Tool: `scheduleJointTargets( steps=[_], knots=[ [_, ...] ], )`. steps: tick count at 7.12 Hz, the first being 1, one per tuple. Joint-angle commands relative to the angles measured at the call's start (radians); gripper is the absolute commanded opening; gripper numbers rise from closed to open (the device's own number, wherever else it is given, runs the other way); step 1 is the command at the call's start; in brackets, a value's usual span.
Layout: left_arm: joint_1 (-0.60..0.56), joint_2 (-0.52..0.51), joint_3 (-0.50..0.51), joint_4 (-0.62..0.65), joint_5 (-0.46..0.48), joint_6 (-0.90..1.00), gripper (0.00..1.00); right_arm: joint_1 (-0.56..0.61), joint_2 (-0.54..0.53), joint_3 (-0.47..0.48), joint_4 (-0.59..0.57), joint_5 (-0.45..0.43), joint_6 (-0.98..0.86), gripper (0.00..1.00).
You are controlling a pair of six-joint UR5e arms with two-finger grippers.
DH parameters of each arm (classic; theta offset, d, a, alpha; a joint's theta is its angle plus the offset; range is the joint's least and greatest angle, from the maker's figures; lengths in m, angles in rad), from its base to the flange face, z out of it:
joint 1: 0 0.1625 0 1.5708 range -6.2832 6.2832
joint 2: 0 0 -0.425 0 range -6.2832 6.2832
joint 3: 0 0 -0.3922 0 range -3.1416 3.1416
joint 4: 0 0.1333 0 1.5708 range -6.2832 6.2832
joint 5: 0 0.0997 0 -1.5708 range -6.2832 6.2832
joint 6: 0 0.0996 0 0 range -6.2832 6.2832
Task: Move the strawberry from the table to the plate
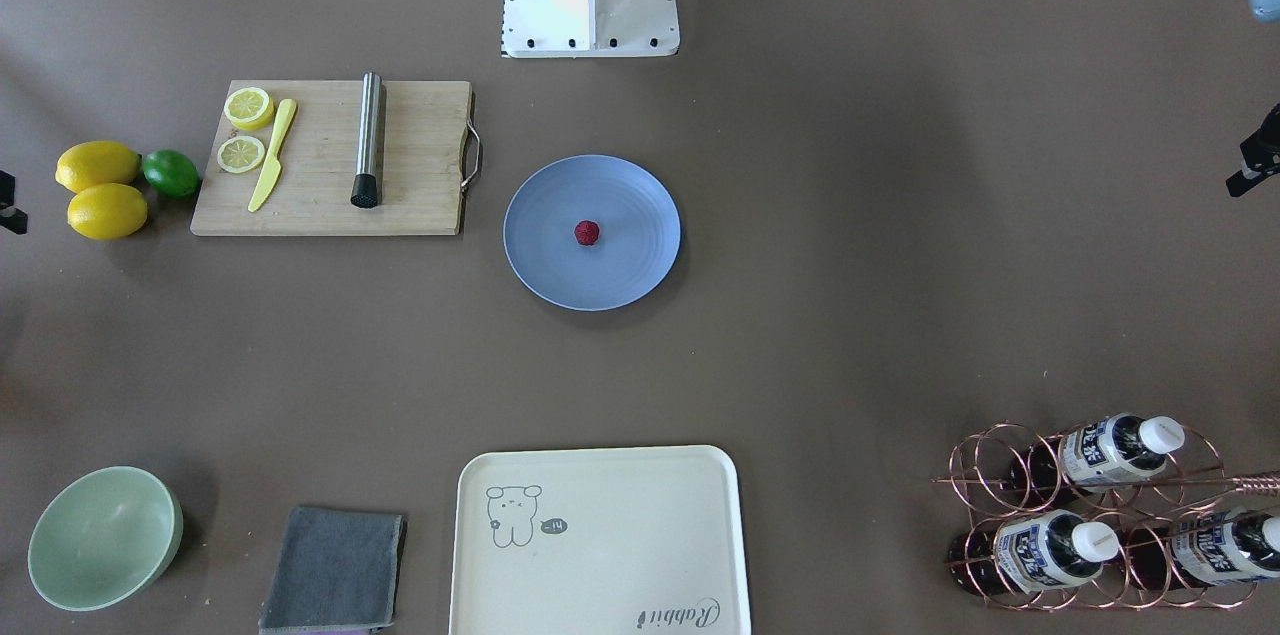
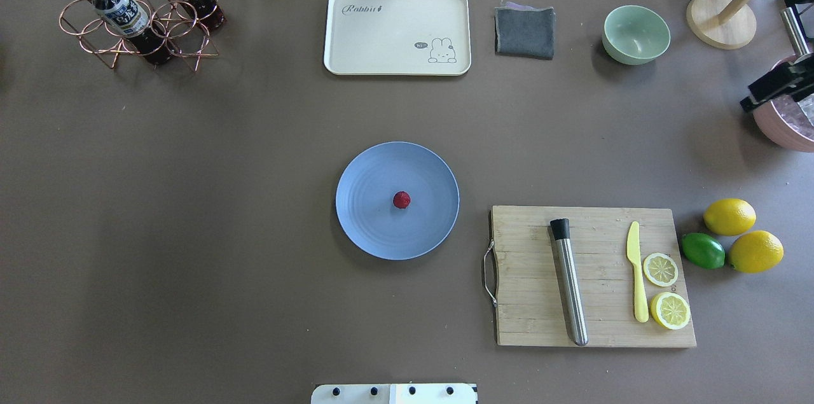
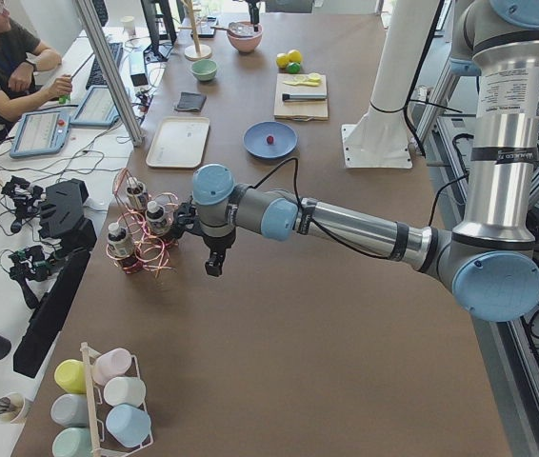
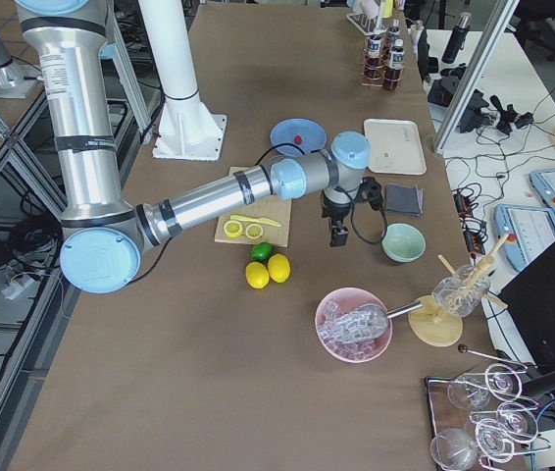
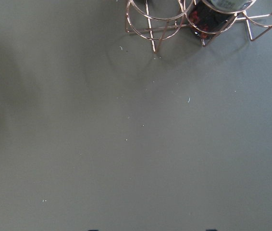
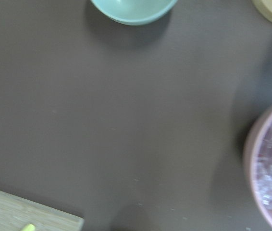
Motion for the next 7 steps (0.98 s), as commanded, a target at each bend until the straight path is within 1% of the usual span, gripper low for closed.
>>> scheduleJointTargets(
  steps=[1, 2, 4, 5, 6, 7],
  knots=[
    [-0.02, 0.008, 0.01, 0.007, -0.003, 0.011, 0.97, 0.171, -0.022, -0.145, -0.071, -0.001, -0.322, 1.0],
    [-0.052, 0.049, 0.005, 0.005, 0.002, 0.009, 0.97, 0.196, -0.022, -0.181, -0.07, -0.004, -0.362, 1.0],
    [-0.063, 0.065, 0.021, 0.005, 0.009, 0.011, 0.97, 0.219, -0.028, -0.185, -0.071, -0.008, -0.362, 1.0],
    [-0.07, 0.097, 0.025, 0.002, 0.008, 0.003, 0.97, 0.222, -0.039, -0.189, -0.065, -0.007, -0.362, 1.0],
    [-0.139, 0.112, 0.019, 0.001, 0.006, 0.008, 0.97, 0.226, -0.043, -0.186, -0.062, -0.007, -0.362, 1.0],
    [-0.143, 0.131, 0.016, -0.004, 0.008, 0.011, 0.97, 0.228, -0.042, -0.185, -0.062, -0.008, -0.362, 1.0]
  ],
)
